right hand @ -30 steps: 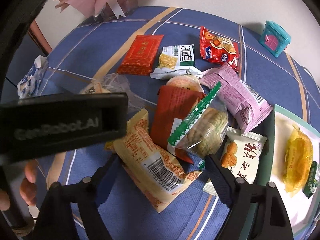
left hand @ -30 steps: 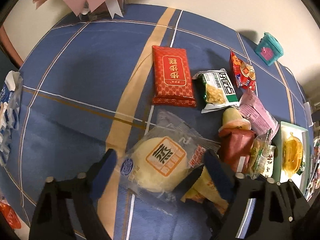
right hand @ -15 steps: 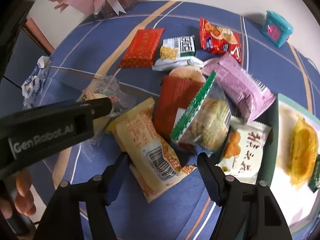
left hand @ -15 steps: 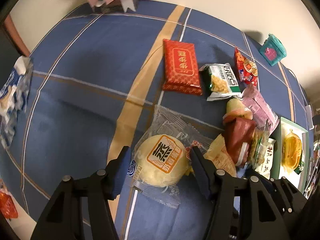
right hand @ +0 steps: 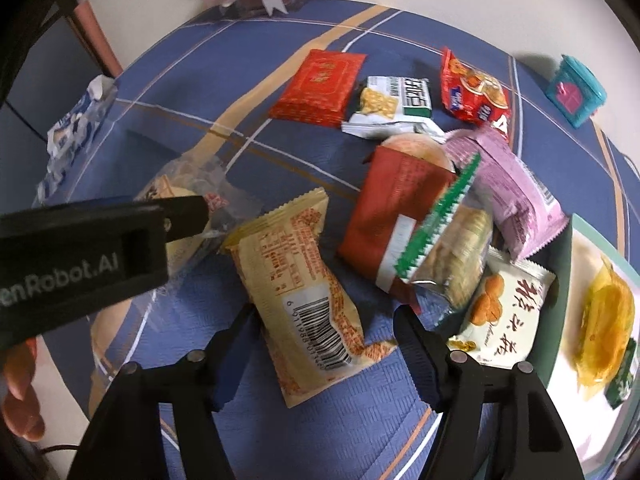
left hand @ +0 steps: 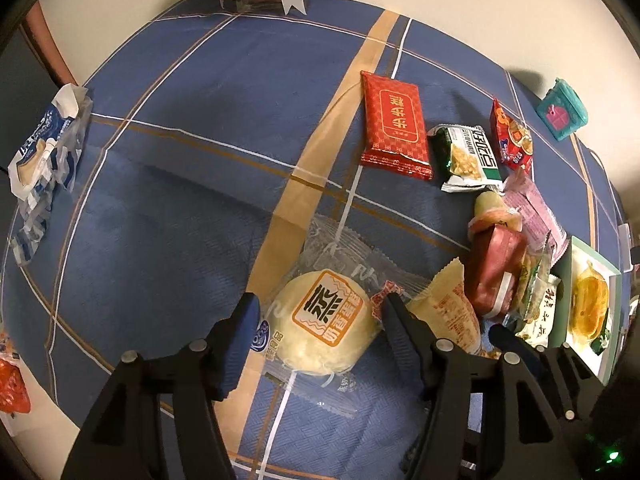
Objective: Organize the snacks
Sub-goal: 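Grasp the cream bread bag with the right tool while the left grasps the round bun bag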
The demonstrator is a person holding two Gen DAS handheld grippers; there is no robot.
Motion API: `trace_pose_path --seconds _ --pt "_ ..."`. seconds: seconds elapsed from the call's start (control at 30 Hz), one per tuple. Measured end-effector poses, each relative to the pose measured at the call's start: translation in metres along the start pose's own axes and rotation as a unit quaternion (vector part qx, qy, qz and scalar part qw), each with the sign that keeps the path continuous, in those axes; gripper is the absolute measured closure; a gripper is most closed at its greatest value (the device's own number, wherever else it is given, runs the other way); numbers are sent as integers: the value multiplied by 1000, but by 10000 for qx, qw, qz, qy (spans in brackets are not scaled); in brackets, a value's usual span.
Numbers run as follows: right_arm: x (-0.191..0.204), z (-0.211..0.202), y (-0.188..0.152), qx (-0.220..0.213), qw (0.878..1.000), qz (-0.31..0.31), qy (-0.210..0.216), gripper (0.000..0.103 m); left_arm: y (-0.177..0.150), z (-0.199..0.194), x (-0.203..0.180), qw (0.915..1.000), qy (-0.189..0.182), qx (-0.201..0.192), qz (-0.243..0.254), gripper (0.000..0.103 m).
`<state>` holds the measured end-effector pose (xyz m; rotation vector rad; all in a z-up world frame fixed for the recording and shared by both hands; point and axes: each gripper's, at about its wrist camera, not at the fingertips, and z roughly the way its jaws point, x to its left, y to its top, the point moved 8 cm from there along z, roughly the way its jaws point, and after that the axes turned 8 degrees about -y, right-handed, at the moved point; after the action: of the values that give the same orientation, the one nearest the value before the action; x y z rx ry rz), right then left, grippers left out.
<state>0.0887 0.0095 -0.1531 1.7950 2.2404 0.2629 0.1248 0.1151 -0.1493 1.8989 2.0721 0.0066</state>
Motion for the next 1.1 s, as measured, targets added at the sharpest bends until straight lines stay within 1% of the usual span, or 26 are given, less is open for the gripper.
trace_pose_path --seconds 0.1,0.17,0.23,0.4,0.5,0.6,0.67,0.7,0.73,0.8,0.87,0.9,0.97,1.1 --pt "7 8 1 0 10000 -47 -29 31 -2 -2 0 10000 -24 53 12 36" --pt "10 11 2 -8 10000 -75 -57 31 -1 -2 0 10000 35 40 47 35" --pt "13 14 2 6 10000 -60 -41 31 -3 0 0 9999 76 94 43 26" --pt "19 17 3 -32 10000 -61 -56 31 -5 4 -3 9997 69 188 101 25" --pt "15 15 -4 -63 10000 -8 -11 31 -7 4 -4 9997 101 197 131 25" --pt "6 11 -6 -59 10000 54 11 34 -9 10 -2 9993 248 237 115 26" --pt "2 10 -6 -69 9999 87 9 38 -9 14 -1 9991 337 253 86 34" --pt "0 9 -5 -74 9999 103 18 40 -10 15 -1 9991 337 257 56 42" --pt "-2 8 -5 -87 9999 146 28 42 -9 15 -1 9992 302 243 11 44" --pt "-4 7 -4 -109 9997 193 118 48 -9 14 -2 9994 277 190 -10 46" --pt "-4 4 -3 -145 9996 169 200 57 -9 12 -3 9995 259 145 -43 47" --pt "-4 2 -3 -151 9995 149 232 60 -9 11 -3 9996 240 126 -79 47" --pt "-3 -1 -3 -165 9994 123 261 62 -9 8 -2 9997 210 63 -119 47" --pt "-6 -9 0 -228 9987 194 417 63 -7 -6 -3 9995 203 -128 -194 48"
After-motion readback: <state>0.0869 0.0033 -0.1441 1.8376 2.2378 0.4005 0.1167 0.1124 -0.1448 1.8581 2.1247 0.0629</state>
